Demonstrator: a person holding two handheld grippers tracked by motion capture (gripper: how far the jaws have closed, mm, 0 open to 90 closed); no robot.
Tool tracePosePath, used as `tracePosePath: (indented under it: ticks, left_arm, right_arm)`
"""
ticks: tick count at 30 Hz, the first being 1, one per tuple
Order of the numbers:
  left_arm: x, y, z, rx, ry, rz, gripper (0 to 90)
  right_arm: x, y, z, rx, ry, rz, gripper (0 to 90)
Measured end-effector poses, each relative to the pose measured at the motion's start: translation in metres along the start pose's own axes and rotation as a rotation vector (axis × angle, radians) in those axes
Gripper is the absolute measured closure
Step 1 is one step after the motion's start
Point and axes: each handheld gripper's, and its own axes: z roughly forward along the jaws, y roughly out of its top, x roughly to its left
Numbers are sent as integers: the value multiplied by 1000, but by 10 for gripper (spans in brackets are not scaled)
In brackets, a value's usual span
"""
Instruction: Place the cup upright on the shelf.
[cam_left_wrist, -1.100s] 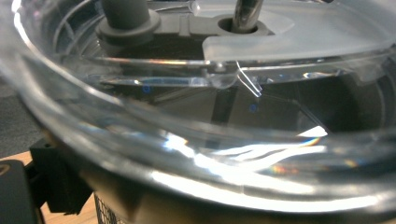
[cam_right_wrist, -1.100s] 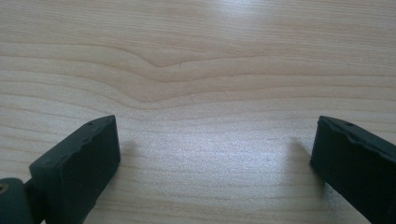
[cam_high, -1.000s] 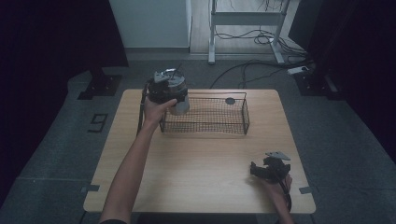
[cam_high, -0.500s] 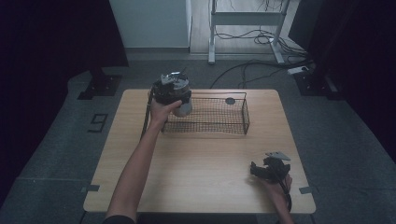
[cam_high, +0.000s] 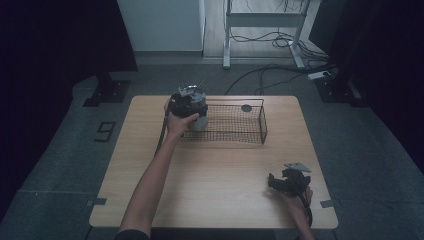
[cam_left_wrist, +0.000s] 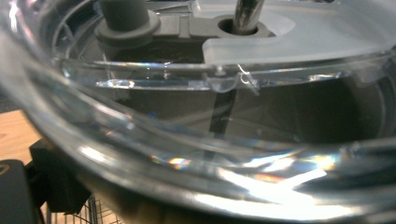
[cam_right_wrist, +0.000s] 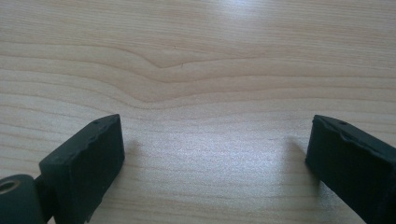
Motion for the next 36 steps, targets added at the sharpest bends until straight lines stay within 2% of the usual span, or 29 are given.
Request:
tracePosePath:
  ticks: [11, 20, 27, 36]
  left_arm:
    - [-3, -13, 13, 33, 16, 3, 41]
    - [-6, -18, 17, 38, 14, 1, 41]
    - [-9, -22, 20, 45, 43, 20, 40]
    - [-12, -25, 23, 44, 24, 13, 40]
  right_arm:
    - [0, 0, 0, 0, 1, 1, 42]
    - [0, 0, 0, 0, 1, 0, 42]
    - [0, 0, 0, 0, 1, 0, 43]
    - [0, 0, 0, 0, 1, 0, 43]
